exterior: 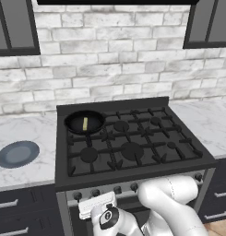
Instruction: Pick up the butter stick and place it in the pan. Then turn on the burner for the pan.
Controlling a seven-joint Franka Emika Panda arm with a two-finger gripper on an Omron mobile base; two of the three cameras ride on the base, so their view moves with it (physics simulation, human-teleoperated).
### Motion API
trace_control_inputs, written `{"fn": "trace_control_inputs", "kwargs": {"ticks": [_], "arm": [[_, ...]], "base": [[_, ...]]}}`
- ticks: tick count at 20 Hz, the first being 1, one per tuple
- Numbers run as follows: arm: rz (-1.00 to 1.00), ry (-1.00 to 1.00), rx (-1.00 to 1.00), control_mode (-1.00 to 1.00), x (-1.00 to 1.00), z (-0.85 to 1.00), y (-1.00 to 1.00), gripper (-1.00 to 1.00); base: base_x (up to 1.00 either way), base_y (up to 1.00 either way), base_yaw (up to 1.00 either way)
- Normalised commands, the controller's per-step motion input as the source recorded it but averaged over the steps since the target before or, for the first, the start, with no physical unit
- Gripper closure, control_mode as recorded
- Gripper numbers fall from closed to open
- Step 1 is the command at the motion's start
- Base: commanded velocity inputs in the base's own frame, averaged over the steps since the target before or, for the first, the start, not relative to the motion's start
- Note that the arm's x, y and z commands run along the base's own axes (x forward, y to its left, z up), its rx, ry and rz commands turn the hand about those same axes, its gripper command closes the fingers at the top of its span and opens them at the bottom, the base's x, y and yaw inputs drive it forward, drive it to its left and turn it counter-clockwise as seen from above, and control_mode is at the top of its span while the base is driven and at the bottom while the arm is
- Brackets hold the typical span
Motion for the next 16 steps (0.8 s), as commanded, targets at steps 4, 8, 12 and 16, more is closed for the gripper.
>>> {"fn": "trace_control_inputs", "kwargs": {"ticks": [4, 8, 12, 16], "arm": [[0.0, 0.0, 0.0, -1.0, 0.0, 0.0, 0.0, 1.0], [0.01, 0.0, -0.01, -1.0, 0.08, 0.0, 0.0, 1.0], [0.0, 0.0, -0.07, -1.0, 0.1, 0.0, 0.0, 1.0], [0.0, 0.0, -0.15, -1.0, 0.0, 0.0, -0.01, 1.0]], "base": [[0.0, 0.0, 0.0], [0.0, 0.0, 0.0], [0.0, 0.0, 0.0], [0.0, 0.0, 0.0]]}}
